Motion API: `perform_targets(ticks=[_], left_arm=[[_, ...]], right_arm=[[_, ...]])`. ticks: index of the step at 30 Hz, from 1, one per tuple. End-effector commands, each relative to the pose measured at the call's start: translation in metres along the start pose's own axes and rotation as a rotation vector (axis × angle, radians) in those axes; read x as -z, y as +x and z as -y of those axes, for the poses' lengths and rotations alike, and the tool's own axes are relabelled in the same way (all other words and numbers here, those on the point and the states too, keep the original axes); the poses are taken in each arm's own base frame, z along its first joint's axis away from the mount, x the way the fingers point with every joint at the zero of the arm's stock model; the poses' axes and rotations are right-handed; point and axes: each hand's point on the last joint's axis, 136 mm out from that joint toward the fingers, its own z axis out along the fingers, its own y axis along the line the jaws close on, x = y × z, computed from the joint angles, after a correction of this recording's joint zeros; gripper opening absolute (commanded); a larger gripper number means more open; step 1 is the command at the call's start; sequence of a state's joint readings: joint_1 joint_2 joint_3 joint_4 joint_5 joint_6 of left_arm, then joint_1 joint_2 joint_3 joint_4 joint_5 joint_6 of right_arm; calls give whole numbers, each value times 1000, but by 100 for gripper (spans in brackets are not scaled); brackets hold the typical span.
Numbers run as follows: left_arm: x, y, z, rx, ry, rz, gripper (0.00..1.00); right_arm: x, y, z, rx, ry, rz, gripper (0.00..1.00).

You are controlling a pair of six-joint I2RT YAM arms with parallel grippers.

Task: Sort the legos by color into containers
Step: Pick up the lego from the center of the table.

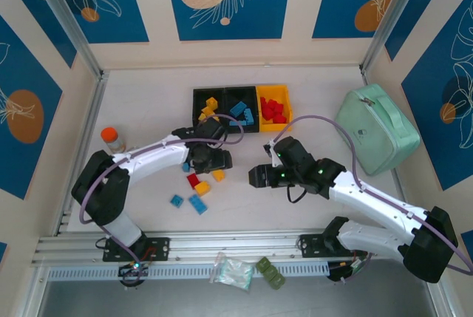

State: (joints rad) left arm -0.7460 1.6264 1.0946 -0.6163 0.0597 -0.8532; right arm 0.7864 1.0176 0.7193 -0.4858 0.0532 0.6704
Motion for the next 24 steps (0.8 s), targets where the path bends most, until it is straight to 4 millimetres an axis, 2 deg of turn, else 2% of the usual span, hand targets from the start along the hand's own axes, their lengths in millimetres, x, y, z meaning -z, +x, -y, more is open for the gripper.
perform_targets(ticks=[1, 9, 14, 24], left_arm=[[-11, 8, -12, 53, -54, -11, 70], [-28, 12, -7, 56, -69, -43, 69], [-36, 10, -7, 46, -96, -59, 62], [-27, 0, -2, 6, -104, -35, 31]], right_arm=[[1, 1, 0, -5, -6, 14, 65], [-1, 3, 1, -13, -7, 13, 65], [-1, 4, 2, -17, -5, 17, 65], [-3, 4, 4, -23, -1, 20, 65]])
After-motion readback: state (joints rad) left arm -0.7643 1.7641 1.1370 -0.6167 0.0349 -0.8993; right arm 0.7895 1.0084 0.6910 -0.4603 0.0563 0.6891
